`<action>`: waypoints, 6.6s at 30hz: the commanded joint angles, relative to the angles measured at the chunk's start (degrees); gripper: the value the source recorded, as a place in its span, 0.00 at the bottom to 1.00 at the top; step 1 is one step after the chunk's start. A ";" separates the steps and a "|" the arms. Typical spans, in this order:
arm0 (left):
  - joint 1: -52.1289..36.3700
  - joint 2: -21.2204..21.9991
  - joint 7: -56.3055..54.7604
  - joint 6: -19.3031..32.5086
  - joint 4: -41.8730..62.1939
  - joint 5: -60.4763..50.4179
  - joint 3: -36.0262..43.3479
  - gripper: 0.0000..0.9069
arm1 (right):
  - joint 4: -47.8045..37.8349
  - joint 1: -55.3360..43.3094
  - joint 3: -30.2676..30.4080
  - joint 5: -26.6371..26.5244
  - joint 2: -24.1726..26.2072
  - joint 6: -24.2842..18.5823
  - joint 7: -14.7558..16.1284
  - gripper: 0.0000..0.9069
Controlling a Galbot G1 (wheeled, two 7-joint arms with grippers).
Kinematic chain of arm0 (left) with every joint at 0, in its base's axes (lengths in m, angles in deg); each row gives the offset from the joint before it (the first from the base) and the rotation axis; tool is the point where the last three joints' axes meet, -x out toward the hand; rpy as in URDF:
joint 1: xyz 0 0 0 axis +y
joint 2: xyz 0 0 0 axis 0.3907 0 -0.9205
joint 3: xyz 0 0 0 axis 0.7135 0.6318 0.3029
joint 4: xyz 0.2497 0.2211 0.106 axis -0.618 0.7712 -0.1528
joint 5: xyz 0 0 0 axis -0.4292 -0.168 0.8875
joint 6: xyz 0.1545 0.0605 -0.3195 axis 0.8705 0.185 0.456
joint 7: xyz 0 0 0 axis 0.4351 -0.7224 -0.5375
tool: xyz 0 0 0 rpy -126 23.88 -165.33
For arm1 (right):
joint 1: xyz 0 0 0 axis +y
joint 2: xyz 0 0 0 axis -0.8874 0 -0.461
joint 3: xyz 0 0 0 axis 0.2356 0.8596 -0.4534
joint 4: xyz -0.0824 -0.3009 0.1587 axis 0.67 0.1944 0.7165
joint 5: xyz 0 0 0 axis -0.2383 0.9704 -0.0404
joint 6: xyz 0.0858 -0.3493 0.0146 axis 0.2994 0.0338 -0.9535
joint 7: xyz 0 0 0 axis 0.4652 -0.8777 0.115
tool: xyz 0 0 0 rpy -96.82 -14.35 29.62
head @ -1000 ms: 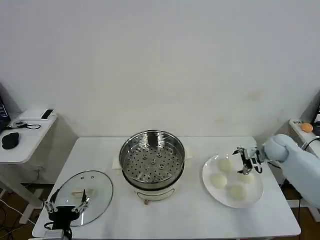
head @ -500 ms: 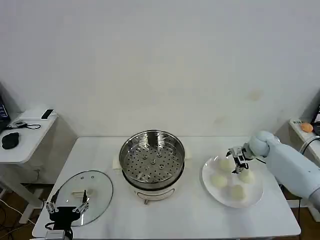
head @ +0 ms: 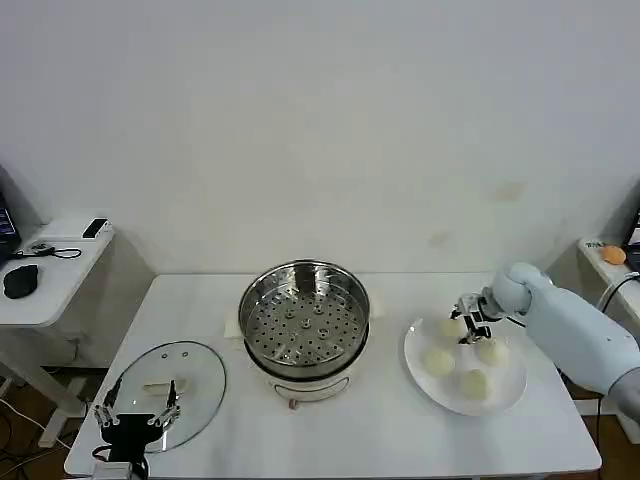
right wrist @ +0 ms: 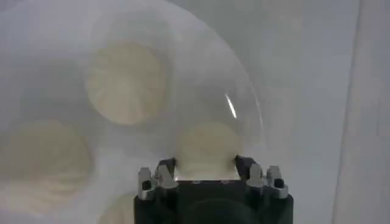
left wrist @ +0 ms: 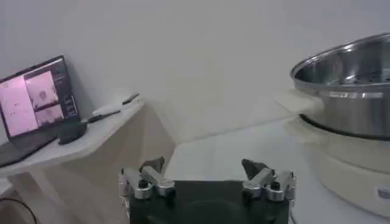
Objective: Take steamed baozi put them in steamer then cover it.
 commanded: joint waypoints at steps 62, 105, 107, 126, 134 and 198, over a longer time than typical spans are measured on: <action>-1.86 -0.06 -0.07 -1.10 1.54 1.47 -2.34 1.00 | -0.61 -30.25 31.15 -8.49 -30.65 -22.04 0.95 0.71; -2.47 -1.26 0.16 -1.25 0.02 2.10 -1.43 1.00 | 22.70 -45.12 35.52 -20.10 -0.83 -1.22 -2.13 1.00; -2.89 -1.76 0.36 -1.58 -0.13 2.33 -1.36 1.00 | 25.68 -44.05 35.33 -21.59 5.32 1.51 -2.21 1.00; -3.88 -6.01 1.05 -2.95 0.49 4.76 -3.69 1.00 | 36.01 -18.07 28.85 -21.30 23.95 10.70 -4.90 1.00; -3.93 -5.64 1.05 -2.97 1.56 4.38 -4.03 1.00 | 31.25 -9.46 24.37 -20.42 19.69 12.34 -5.25 1.00; -3.45 -5.90 1.04 -3.31 -0.24 4.74 -4.67 1.00 | 27.75 -42.60 33.21 -39.02 5.48 20.94 -6.21 0.69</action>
